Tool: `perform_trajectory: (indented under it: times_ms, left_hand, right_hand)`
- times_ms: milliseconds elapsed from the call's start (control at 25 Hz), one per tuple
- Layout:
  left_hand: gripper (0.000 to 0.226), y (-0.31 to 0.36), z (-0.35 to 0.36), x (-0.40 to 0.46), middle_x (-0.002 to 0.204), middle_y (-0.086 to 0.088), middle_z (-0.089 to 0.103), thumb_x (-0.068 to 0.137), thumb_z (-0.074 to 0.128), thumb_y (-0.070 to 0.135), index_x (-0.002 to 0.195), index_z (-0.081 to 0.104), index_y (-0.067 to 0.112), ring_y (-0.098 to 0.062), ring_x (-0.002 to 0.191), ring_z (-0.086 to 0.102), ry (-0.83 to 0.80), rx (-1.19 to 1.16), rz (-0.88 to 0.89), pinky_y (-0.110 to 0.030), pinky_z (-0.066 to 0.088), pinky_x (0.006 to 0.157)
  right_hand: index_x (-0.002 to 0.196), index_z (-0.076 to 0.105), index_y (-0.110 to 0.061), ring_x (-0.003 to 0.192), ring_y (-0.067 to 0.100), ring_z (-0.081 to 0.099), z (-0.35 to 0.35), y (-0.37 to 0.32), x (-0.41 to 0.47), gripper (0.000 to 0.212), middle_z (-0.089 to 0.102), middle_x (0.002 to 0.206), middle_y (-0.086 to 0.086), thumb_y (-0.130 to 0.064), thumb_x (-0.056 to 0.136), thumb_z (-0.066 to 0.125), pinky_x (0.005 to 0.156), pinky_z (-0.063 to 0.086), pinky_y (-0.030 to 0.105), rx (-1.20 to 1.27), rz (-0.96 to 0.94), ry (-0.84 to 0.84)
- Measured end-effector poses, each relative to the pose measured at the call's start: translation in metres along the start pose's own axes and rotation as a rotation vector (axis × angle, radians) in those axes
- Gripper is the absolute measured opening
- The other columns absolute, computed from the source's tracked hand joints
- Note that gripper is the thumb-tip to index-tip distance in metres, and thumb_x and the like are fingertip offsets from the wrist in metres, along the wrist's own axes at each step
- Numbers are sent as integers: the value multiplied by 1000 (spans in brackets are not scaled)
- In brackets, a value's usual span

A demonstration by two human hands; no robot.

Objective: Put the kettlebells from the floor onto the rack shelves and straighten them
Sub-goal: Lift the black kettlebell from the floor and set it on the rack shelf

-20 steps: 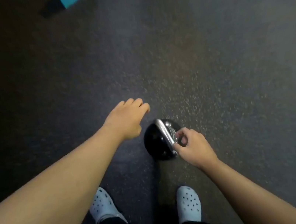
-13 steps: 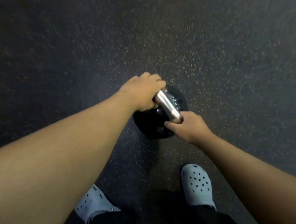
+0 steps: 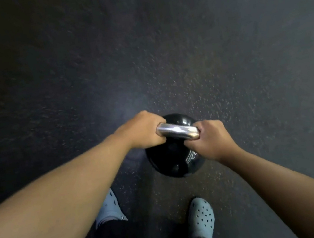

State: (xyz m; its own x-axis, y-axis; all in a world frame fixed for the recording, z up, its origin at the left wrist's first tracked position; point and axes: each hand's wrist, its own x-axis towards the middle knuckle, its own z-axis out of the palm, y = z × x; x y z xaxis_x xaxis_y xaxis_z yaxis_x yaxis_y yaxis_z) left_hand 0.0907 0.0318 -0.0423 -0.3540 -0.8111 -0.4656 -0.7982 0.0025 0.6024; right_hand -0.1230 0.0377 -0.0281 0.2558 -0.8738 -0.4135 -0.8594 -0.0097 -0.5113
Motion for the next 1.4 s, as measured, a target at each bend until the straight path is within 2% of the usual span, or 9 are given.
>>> perform_trajectory:
  times_ms: [240,440,640,760,840,920,1000,1200,1400]
  left_hand:
    - [18,-42,-122,-149,60,3,59,73,67,26,61,55,19,-12,57,57,345,-168,-217,-31,43,51]
    - [15,-117,-207,-292,60,1,61,71,67,27,62,56,19,-12,60,59,623,-215,-354,-30,43,53]
    - [20,-223,-286,-457,64,4,61,75,66,29,62,52,26,-12,62,61,825,-222,-532,-32,50,56]
    - [27,-281,-315,-539,60,9,55,75,66,28,59,44,31,-10,57,55,927,-149,-648,-26,42,52]
    - [25,-325,-331,-595,62,11,53,78,67,26,64,47,30,-10,59,54,1002,-122,-734,-24,40,52]
    - [16,-372,-345,-648,68,8,58,82,66,24,72,53,24,-16,64,59,1044,-99,-827,-29,46,55]
    - [11,-420,-361,-694,69,4,60,81,66,25,77,58,19,-19,64,61,1081,-74,-920,-30,44,54]
    - [17,-534,-410,-793,71,4,61,82,64,27,73,49,26,-19,65,60,1144,-24,-1088,-32,41,57]
    - [22,-639,-447,-871,75,10,53,87,62,31,79,41,29,-17,71,57,1201,-32,-1239,-29,35,59]
  right_hand:
    - [56,53,-12,49,16,56,-28,-195,21,24,53,48,0,-29,65,68,47,42,28,-111,-346,-70]
    - [52,47,-15,43,18,46,0,-391,27,25,41,41,-4,-32,62,62,44,33,23,-183,-696,-109]
    - [56,55,-13,51,23,57,82,-602,17,24,53,48,-1,-32,65,67,48,40,32,-201,-928,-143]
    - [67,65,-14,61,22,66,137,-710,8,19,65,59,2,-32,68,70,54,49,35,-181,-1022,-187]
    - [73,69,-14,66,23,68,180,-785,0,16,71,67,4,-30,70,72,59,51,34,-155,-1129,-220]
    - [81,72,-16,70,21,70,225,-858,-3,14,73,74,3,-27,73,74,63,53,33,-126,-1241,-296]
    - [88,72,-17,73,17,70,268,-929,-2,16,74,81,1,-26,75,73,66,55,33,-119,-1308,-384]
    - [82,68,-16,70,14,62,375,-1084,-2,15,69,78,-1,-24,72,75,61,42,23,-96,-1397,-435]
    - [84,69,-16,73,18,65,459,-1220,-2,17,70,77,2,-22,69,77,61,35,19,-156,-1504,-448]
